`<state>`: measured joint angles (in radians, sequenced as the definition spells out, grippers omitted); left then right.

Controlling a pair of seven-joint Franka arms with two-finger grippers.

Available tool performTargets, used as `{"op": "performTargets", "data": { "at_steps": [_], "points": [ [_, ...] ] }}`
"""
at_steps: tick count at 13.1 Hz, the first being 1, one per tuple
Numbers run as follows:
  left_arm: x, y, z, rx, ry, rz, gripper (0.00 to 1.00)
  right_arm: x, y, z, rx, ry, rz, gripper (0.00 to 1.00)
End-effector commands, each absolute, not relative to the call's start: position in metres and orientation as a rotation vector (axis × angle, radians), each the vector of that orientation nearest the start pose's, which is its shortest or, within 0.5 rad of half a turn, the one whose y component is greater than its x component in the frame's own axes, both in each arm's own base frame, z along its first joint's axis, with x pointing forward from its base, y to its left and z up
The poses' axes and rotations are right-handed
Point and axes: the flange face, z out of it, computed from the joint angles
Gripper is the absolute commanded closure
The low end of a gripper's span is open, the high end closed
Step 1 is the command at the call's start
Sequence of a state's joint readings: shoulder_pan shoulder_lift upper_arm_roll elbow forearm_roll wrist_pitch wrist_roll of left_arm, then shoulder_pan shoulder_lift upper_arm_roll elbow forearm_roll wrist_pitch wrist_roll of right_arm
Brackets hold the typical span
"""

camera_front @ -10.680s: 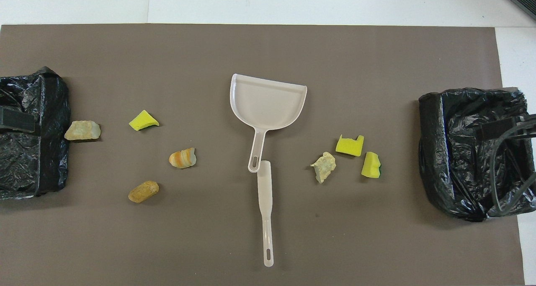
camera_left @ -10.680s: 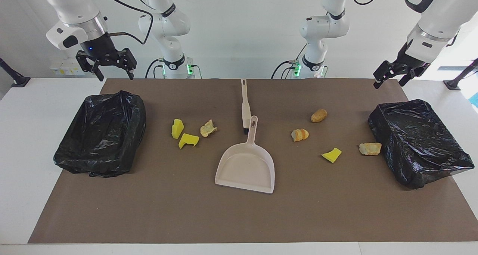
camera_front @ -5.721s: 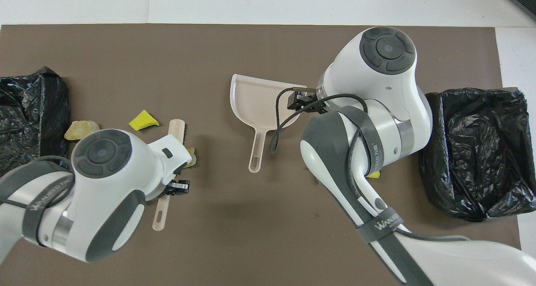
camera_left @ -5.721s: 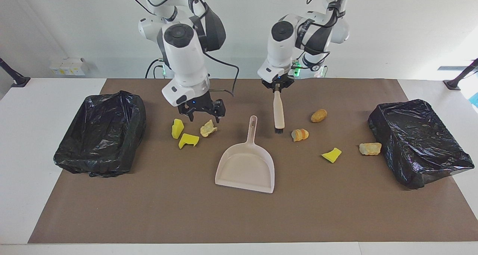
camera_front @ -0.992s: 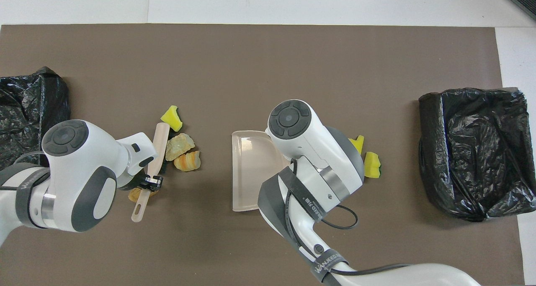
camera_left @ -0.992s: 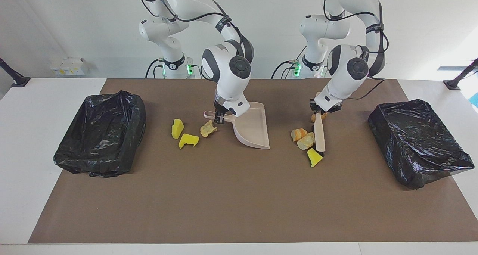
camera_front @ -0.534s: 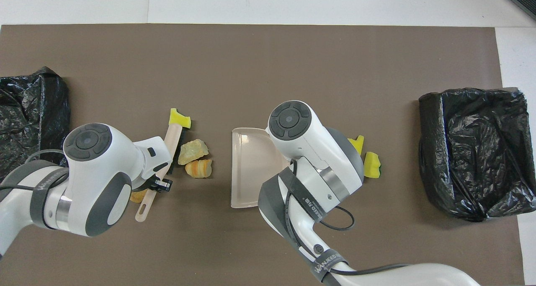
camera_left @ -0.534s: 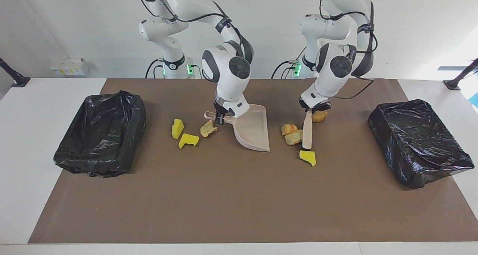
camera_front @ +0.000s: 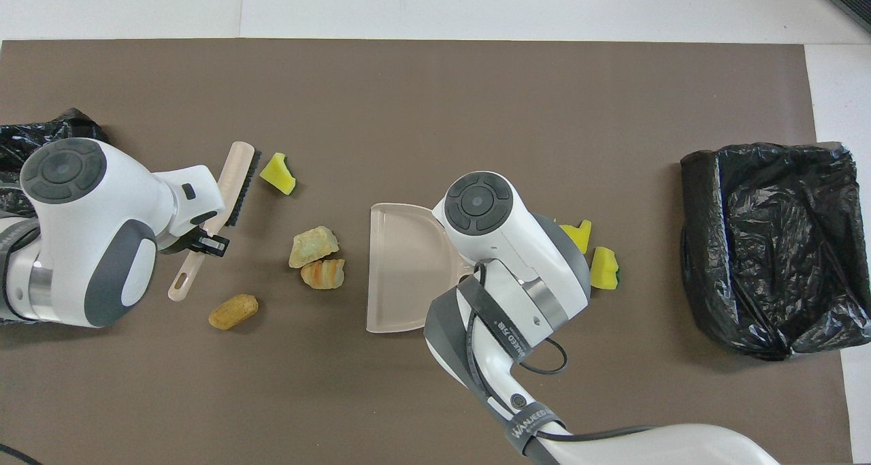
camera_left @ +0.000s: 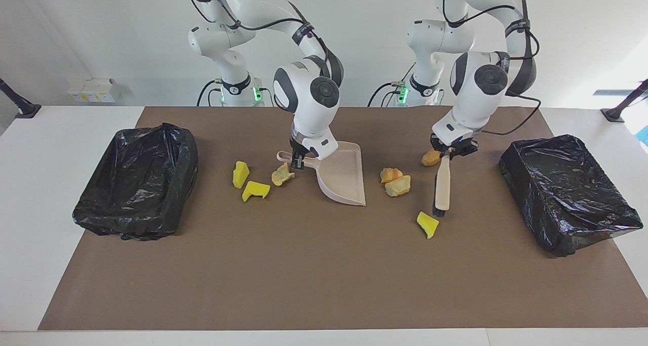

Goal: Sweep and dump trash in bin
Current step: 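Lower the dustpan with the right gripper while the left gripper brushes trash, then sweep the trash pieces into the dustpan with the left gripper's brush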

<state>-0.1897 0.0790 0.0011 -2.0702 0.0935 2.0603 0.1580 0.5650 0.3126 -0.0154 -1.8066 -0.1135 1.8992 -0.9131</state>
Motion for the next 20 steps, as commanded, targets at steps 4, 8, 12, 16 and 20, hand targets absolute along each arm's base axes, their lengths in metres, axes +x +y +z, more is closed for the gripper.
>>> {"op": "performTargets", "data": {
  "at_steps": [4, 8, 12, 16, 20],
  "points": [
    [0.605, -0.107, 0.371, -2.885, 0.687, 0.052, 1.00, 0.516, 0.305, 0.354, -2.345, -2.123, 0.330, 1.00],
    [0.560, -0.120, 0.362, -2.874, 0.691, 0.284, 1.00, 0.515, 0.306, 0.354, -2.343, -2.124, 0.332, 1.00],
    [0.517, -0.133, 0.376, -2.824, 0.699, 0.485, 1.00, 0.515, 0.305, 0.354, -2.344, -2.122, 0.337, 1.00],
    [0.476, -0.174, 0.366, -2.849, 0.624, 0.460, 1.00, 0.515, 0.305, 0.354, -2.342, -2.123, 0.339, 1.00],
    [0.445, -0.225, 0.367, -2.894, 0.581, 0.432, 1.00, 0.515, 0.304, 0.354, -2.346, -2.120, 0.339, 1.00]
  ]
}}
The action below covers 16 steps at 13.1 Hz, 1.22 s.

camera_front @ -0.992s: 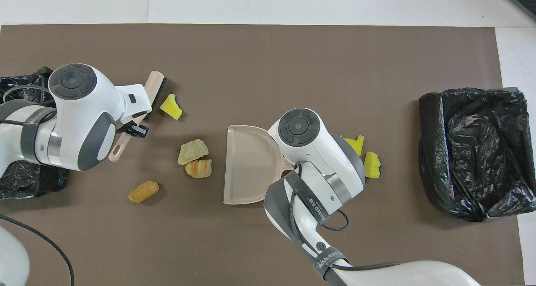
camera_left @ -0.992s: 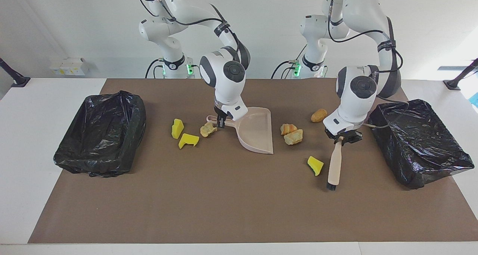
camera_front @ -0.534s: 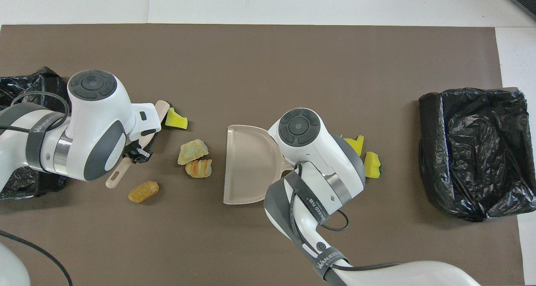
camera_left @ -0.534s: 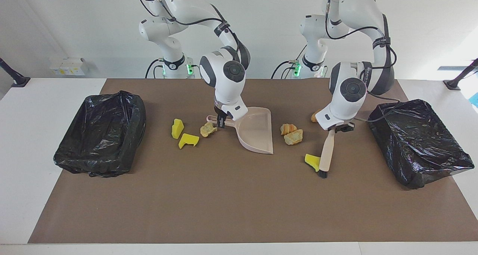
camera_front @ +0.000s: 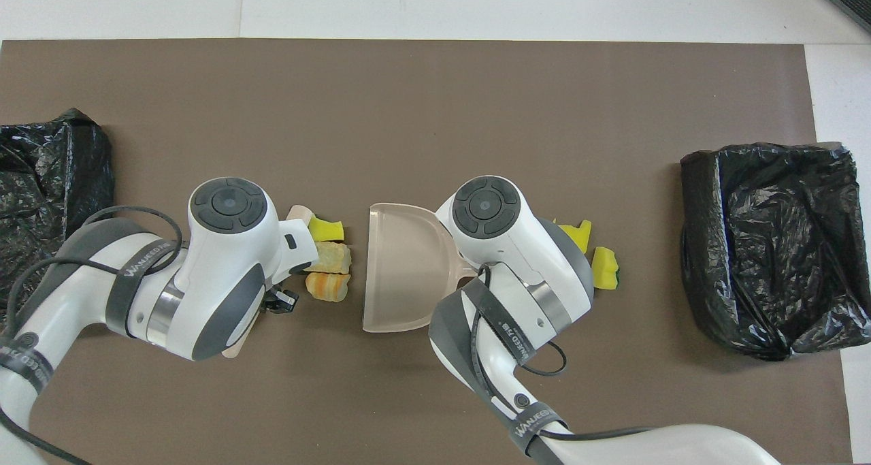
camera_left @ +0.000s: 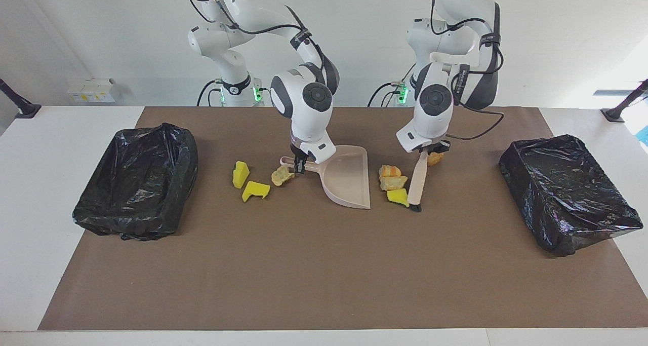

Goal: Sweep and dump trash in bin
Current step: 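Sweep the trash pieces into the dustpan with the left gripper's brush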

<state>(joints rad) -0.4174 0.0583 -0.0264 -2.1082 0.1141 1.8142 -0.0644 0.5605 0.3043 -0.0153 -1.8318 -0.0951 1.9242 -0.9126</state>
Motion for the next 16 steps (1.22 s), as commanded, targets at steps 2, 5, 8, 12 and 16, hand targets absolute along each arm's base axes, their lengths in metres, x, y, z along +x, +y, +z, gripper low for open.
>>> {"op": "performTargets", "data": {
  "at_steps": [2, 5, 8, 12, 16],
  "points": [
    [0.432, -0.256, 0.365, -2.967, 0.548, 0.365, 1.00, 0.515, 0.304, 0.354, -2.344, -2.121, 0.339, 1.00],
    [0.420, -0.279, 0.363, -3.017, 0.590, 0.335, 1.00, 0.515, 0.304, 0.354, -2.345, -2.119, 0.342, 1.00],
    [0.410, -0.298, 0.366, -3.183, 0.495, 0.410, 1.00, 0.515, 0.304, 0.354, -2.344, -2.121, 0.339, 1.00],
    [0.410, -0.288, 0.408, -3.343, 0.368, 0.416, 1.00, 0.515, 0.304, 0.354, -2.339, -2.126, 0.339, 1.00],
    [0.438, -0.211, 0.435, -3.357, 0.254, 0.506, 1.00, 0.517, 0.304, 0.354, -2.307, -2.161, 0.324, 1.00]
  ]
}}
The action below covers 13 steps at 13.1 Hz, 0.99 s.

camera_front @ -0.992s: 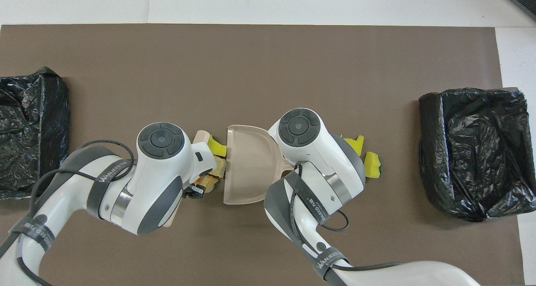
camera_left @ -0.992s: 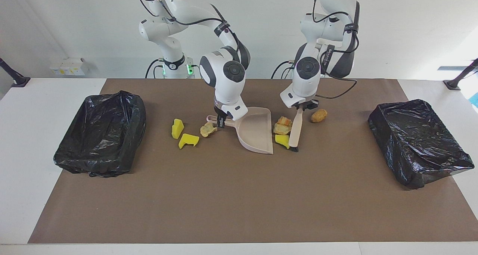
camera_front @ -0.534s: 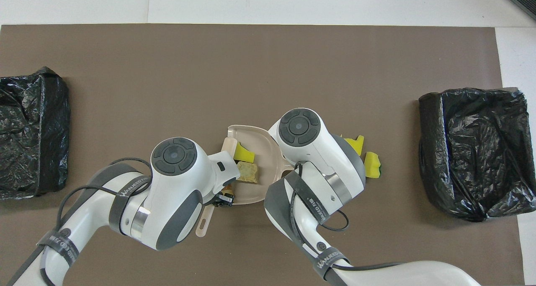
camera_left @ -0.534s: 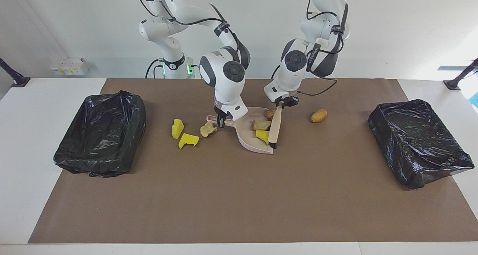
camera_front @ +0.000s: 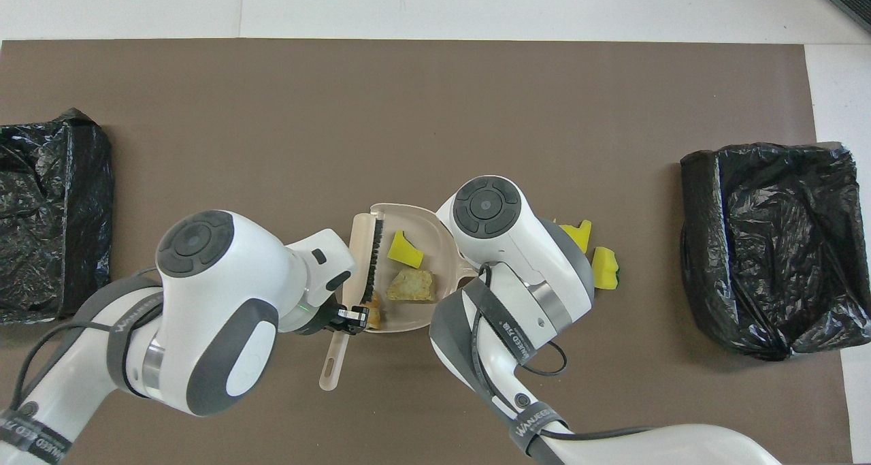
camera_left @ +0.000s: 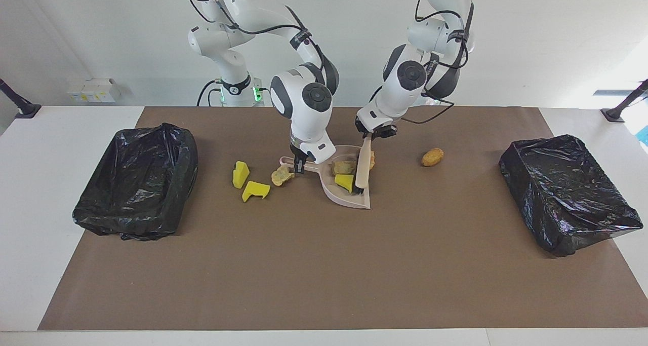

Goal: Sweep and dump trash in bin
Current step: 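Sweep the trash pieces into the dustpan with the left gripper's brush, then sweep the remaining tan pieces into the dustpan with the left gripper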

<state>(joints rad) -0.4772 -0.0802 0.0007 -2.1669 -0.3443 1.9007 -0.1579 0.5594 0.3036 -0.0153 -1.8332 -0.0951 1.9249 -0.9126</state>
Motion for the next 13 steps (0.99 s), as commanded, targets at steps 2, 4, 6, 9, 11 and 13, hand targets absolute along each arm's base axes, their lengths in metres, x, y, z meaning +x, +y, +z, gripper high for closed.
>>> {"op": "performTargets", "data": {
  "at_steps": [2, 4, 6, 9, 11, 13],
  "points": [
    [0.447, -0.156, 0.438, -3.269, 0.156, 0.573, 1.00, 0.522, 0.300, 0.354, -2.228, -2.243, 0.291, 1.00],
    [0.444, -0.116, 0.434, -3.155, 0.113, 0.564, 1.00, 0.524, 0.301, 0.351, -2.118, -2.355, 0.240, 1.00],
    [0.441, -0.078, 0.428, -3.081, 0.054, 0.537, 1.00, 0.525, 0.299, 0.349, -2.014, -2.455, 0.224, 1.00],
    [0.401, -0.035, 0.406, -3.031, -0.021, 0.451, 1.00, 0.523, 0.300, 0.346, -1.980, -2.483, 0.213, 1.00],
    [0.380, -0.030, 0.394, -2.991, 0.002, 0.437, 1.00, 0.518, 0.301, 0.345, -1.978, -2.487, 0.208, 1.00],
    [0.373, -0.043, 0.382, -2.969, -0.021, 0.458, 1.00, 0.516, 0.297, 0.343, -1.980, -2.484, 0.210, 1.00]
  ]
}}
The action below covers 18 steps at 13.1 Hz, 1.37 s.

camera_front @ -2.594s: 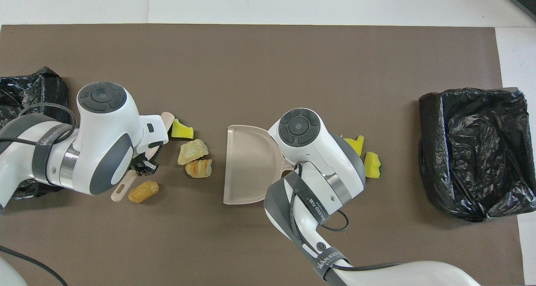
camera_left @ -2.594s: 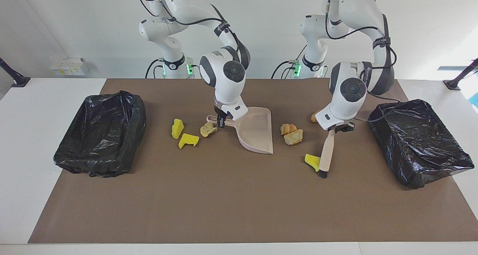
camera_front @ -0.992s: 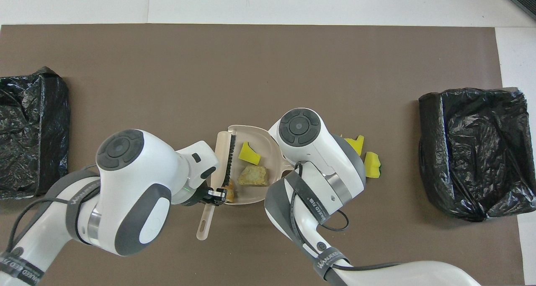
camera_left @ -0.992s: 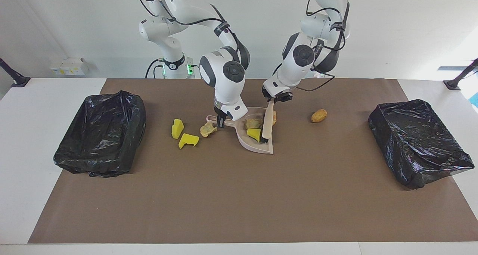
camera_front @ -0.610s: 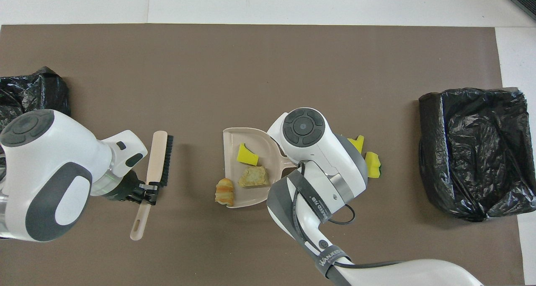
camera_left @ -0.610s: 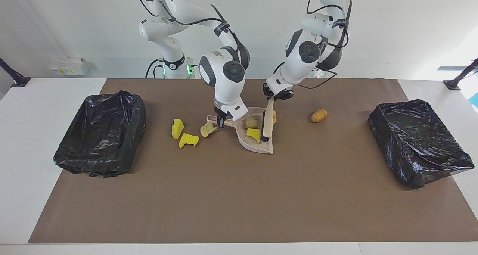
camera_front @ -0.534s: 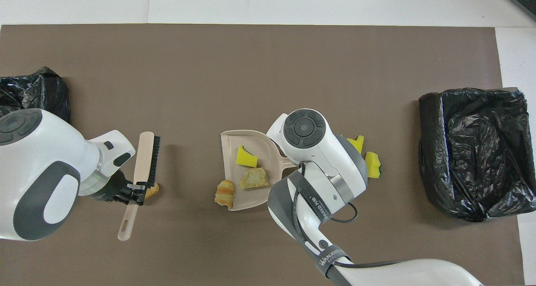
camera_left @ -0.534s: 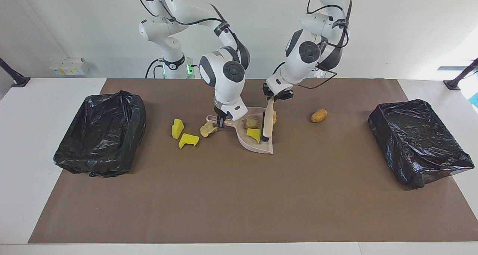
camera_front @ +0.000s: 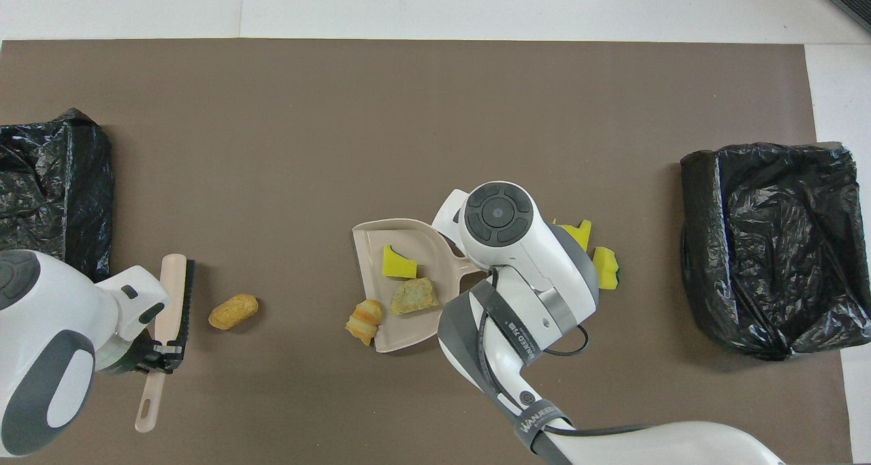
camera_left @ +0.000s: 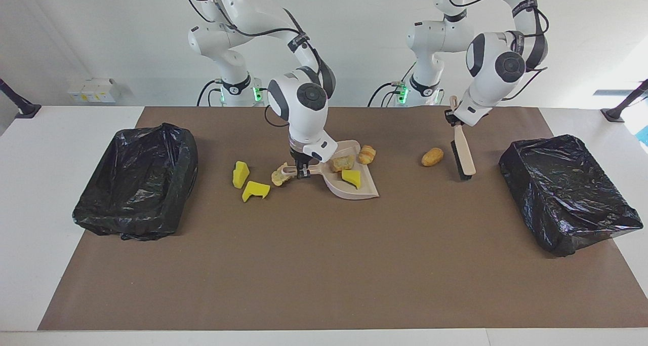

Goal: Sweep and dump trash in bin
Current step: 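Sweep the remaining tan pieces into the dustpan with the left gripper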

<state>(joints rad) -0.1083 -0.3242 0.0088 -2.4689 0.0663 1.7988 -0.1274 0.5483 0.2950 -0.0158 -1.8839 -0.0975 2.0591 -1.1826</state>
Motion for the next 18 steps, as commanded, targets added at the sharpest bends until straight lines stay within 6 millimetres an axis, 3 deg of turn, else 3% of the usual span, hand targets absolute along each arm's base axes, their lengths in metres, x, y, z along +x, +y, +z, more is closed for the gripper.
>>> {"op": "performTargets", "data": {
  "at_steps": [1, 5, 9, 12, 16, 18],
  "points": [
    [0.367, -0.062, 0.375, -2.954, -0.046, 0.437, 1.00, 0.515, 0.298, 0.342, 1.929, 2.419, -0.209, 1.00],
    [0.343, -0.129, 0.363, -2.950, -0.149, 0.409, 1.00, 0.511, 0.296, 0.341, 1.978, 2.379, -0.216, 1.00],
    [0.348, -0.151, 0.354, -3.032, -0.191, 0.381, 1.00, 0.512, 0.294, 0.341, 1.983, 2.375, -0.220, 1.00],
    [0.347, -0.182, 0.338, -3.091, -0.201, 0.392, 1.00, 0.507, 0.295, 0.344, 2.060, 2.308, -0.302, 1.00],
    [0.343, -0.243, 0.317, -3.152, -0.304, 0.346, 1.00, 0.503, 0.298, 0.350, 2.124, 2.238, -0.368, 1.00],
    [0.352, -0.263, 0.317, -3.203, -0.295, 0.310, 1.00, 0.504, 0.298, 0.351, 2.121, 2.239, -0.371, 1.00]
  ]
}}
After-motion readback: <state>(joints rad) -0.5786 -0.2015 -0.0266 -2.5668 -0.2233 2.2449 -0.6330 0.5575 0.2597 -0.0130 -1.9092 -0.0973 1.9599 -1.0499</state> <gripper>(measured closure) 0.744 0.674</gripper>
